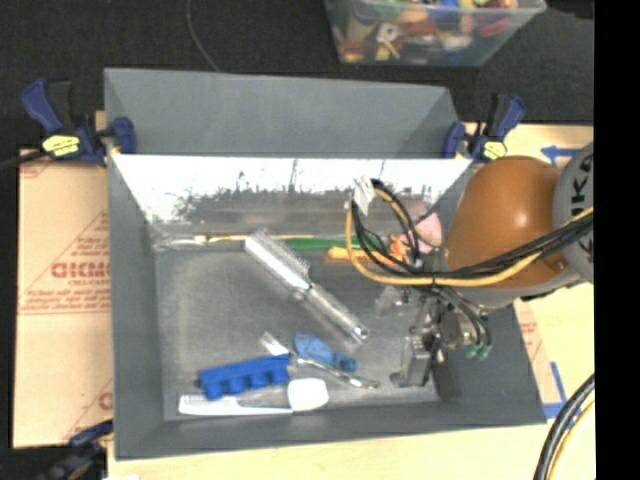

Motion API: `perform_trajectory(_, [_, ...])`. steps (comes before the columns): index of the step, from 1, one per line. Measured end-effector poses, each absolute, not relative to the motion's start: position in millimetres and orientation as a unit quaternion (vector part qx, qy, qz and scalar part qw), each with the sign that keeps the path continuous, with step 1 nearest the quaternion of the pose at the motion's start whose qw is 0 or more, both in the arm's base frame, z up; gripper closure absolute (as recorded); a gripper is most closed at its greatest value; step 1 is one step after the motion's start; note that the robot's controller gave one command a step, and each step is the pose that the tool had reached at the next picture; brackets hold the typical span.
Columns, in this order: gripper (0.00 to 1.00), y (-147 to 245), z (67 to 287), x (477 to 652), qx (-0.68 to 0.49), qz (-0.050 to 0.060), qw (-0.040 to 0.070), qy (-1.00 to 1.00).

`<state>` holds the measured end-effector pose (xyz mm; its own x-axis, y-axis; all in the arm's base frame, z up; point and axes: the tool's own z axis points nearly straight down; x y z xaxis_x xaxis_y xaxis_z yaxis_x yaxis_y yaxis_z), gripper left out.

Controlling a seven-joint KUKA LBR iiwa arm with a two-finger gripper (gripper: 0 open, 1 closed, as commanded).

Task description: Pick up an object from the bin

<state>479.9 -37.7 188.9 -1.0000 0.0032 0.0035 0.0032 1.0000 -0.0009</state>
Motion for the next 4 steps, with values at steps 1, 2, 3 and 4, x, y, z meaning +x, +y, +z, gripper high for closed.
perform_trajectory(1, [0.0,-38,192,481.6,0.0,0.001,-0.002,-1.0])
perform_trajectory(2, [0.0,99,70,497.1,0.039,0.0,-0.003,-0.999])
perform_trajectory(3, [0.0,95,134,502.6,-0.07,0.002,-0.009,-0.997])
perform_trajectory(4, [0.0,130,99,488.4,0.124,-0.001,0.001,-0.992])
